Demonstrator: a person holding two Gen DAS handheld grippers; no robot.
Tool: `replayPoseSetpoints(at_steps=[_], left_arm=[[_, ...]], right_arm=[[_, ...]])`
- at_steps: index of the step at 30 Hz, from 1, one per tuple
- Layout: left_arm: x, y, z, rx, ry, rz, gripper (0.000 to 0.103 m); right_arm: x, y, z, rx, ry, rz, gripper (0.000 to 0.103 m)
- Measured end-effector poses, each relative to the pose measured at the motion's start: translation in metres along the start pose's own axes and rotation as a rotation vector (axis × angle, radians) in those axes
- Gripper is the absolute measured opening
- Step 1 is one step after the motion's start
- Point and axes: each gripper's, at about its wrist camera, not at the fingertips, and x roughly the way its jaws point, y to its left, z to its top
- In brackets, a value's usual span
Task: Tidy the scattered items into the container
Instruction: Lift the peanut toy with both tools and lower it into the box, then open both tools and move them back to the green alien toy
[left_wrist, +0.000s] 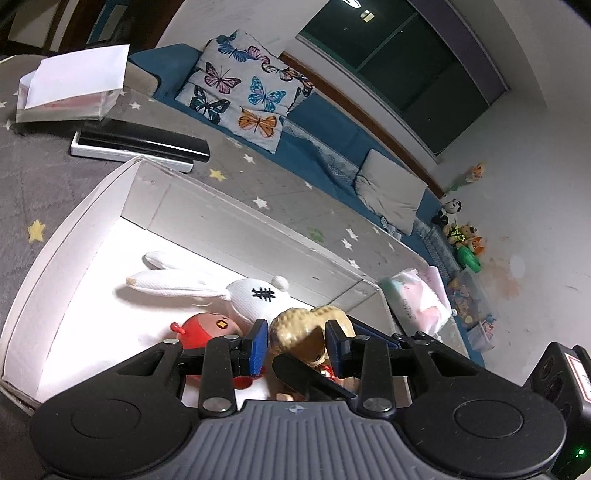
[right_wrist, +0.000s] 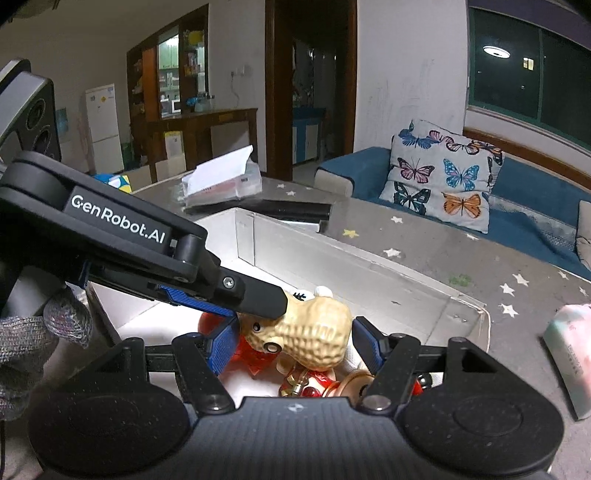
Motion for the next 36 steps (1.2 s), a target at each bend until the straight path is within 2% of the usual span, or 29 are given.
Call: replayPoseSetpoints(at_steps=[16,36], left_arm=[[-0.008,0.002,-0.004,0.000,-0.017,0.023,0.036],[-0.057,-0.024,-0.037,0.050,-0.066,-0.001,0.036]], right_arm=[[-0.011,0.010,-0.001,-0.013,-0.008,-0.014,0.069],[-0.081,0.033,-0.019,-0.054,-0.084,-0.018,0.069]])
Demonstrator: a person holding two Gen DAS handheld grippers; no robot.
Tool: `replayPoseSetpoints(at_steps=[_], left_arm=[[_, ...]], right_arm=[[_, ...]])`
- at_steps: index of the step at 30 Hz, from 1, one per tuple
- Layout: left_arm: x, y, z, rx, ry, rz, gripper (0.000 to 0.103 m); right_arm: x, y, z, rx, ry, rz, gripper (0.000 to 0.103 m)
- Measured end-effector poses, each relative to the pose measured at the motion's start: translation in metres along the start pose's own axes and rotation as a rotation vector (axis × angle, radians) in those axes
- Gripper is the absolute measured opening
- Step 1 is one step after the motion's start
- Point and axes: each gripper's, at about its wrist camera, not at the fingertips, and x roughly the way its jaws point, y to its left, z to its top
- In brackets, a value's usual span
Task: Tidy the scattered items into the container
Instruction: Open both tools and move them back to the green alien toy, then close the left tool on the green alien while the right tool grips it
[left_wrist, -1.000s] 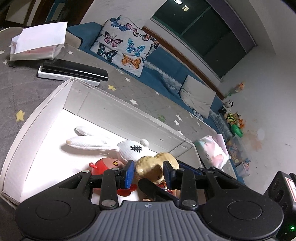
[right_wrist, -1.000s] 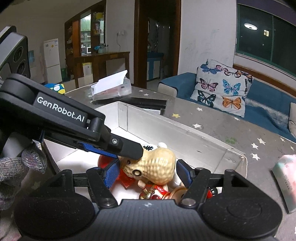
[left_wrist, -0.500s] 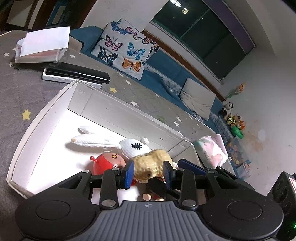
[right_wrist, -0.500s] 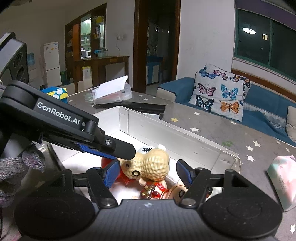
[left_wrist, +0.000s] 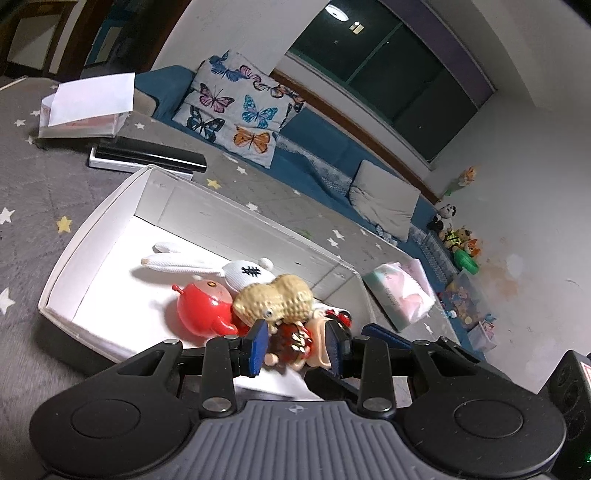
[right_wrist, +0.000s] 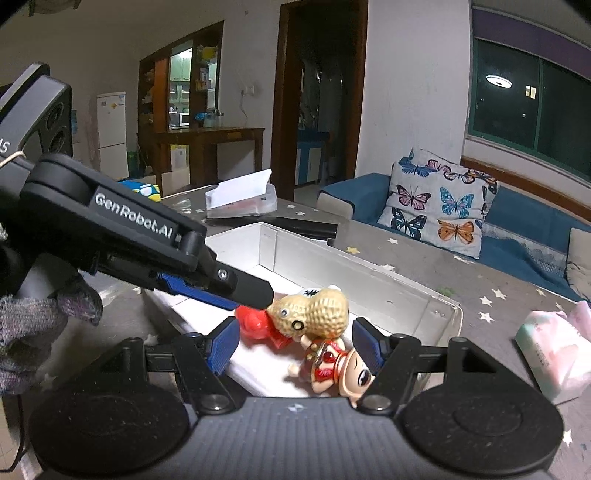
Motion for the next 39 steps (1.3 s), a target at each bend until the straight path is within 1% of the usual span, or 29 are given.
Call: replayPoseSetpoints(at_steps=[8,14,19,31,39], left_arm=[[-0.023,-0.014,-0.021,0.035,-0.019,-0.017,0.036],[-0.033,-0.022,-0.039,0.066,-0.025,-0.020,0.036],[-0.033,-0.022,-0.053,0.076,-0.003,-0.019,0.036],[-0.012,-0.021,-0.079,0.061,0.097,-0.035,0.036],[0.005,-0.020,-0.085,0.038,0.146,-0.056,0.036]], right_arm=[[-0.031,0.009,-0.019,0.000,-0.014,-0.013,0.069],[-0.050,0.019,-0.042,0.000,-0.004,-0.021,0.069],[-0.056,0.020,-0.060,0.024,0.019,-0.025,0.069],[-0.053,0.021,-0.089,0.080,0.079,-0.022,0.069],[-0.047,0.018,-0.095,0.107,0.098,-0.018,0.069]])
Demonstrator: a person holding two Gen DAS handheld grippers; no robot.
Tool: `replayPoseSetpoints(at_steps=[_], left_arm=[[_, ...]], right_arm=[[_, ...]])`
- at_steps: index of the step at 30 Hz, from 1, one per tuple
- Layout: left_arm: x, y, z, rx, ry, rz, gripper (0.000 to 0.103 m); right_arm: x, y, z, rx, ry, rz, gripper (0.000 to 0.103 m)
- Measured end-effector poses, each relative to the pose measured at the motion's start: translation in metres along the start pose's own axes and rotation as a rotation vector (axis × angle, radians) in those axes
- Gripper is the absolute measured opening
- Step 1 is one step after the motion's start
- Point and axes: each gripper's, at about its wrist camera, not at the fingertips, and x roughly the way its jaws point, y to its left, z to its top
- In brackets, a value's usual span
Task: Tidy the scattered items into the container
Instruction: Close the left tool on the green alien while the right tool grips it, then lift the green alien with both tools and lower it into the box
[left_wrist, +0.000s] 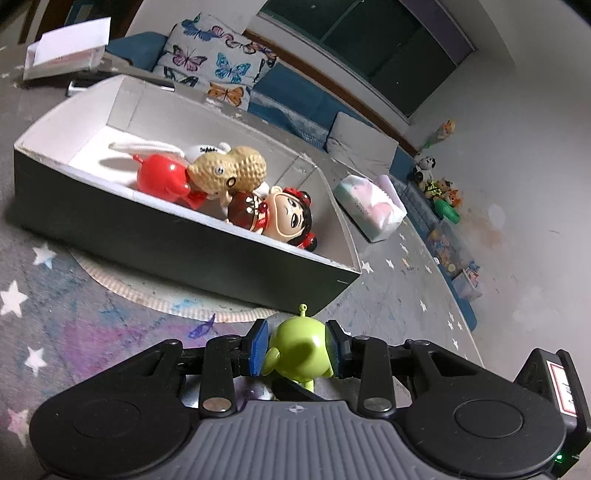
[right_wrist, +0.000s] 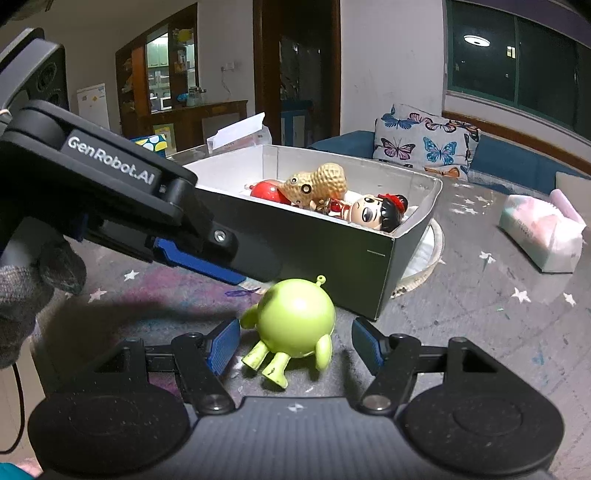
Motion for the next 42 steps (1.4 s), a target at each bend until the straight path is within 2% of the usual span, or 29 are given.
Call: replayPoseSetpoints(at_steps=[5,11,20,31,37,42], left_arm=[[0.006,0.003,0.000,-0.016,0.014,-0.011,0.036],[0.011,0.004,0.000,-0.027,0.028,-0.018,0.036],[0.012,0.005,0.000,-0.037,0.026,-0.024,0.037],[0.005,0.004,-0.005,-0.035,0.027,-0.034,0.036],[-0.011,-0.002,-0.004,-0.028,-0.010,-0.056,0.036],[-0.030,-0.013,0.010,-0.002,-0.078,-0.088,0.036]], right_arm=[[0.003,-0.001,0.000,0.016,0.003,0.004,0.067],[0.007,-0.001,-0.001,0.034,0.009,0.013,0.058],[0.007,0.000,0.000,0.036,0.009,0.010,0.052],[0.000,0.008,-0.002,0.015,0.002,0.006,0.049],[-0.011,0.014,0.005,-0.012,-0.031,0.001,0.049],[-0.024,0.017,0.024,-0.041,-0.094,-0.013,0.049]])
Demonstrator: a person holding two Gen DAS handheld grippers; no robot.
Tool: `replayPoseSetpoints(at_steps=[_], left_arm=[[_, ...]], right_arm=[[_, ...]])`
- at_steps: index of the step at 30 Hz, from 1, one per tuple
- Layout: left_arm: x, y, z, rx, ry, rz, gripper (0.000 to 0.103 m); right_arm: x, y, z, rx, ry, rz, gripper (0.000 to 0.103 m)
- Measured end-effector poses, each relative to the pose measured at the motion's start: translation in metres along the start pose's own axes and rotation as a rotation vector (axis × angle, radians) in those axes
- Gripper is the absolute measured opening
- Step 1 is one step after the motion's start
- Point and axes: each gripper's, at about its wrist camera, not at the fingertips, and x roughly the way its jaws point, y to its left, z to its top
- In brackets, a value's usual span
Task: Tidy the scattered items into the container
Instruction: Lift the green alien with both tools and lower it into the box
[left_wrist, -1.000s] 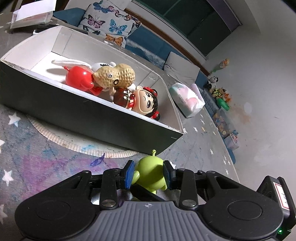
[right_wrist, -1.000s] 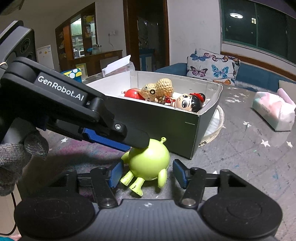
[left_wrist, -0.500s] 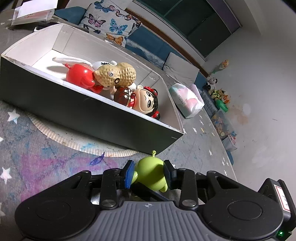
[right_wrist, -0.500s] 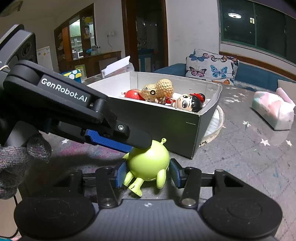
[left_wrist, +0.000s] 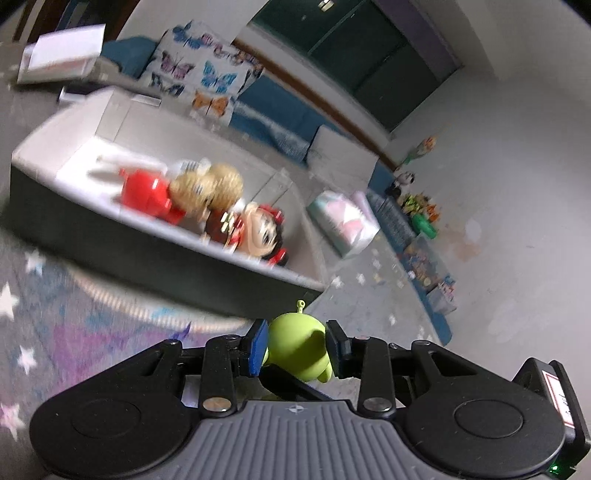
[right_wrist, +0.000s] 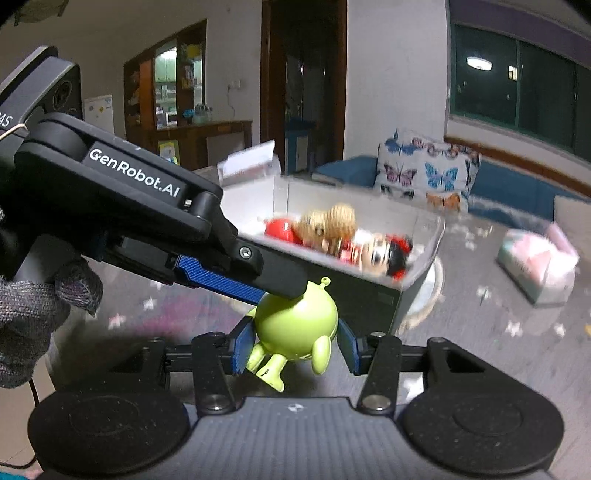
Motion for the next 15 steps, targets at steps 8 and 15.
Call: replayPoseSetpoints(at_steps=[8,15], left_arm=[[0.000,-0.012,0.043,0.033,-0.079,-0.015,0.036],[0.022,-0.006,0.067,0.039,-0.096,0.000,0.036]], right_arm=[[0.010,-0.012,0.043,-0.041,-0.076,-0.027,0.049],[0.040,-0.030,0.064,-0.027,-0.076,-0.039,0.049]])
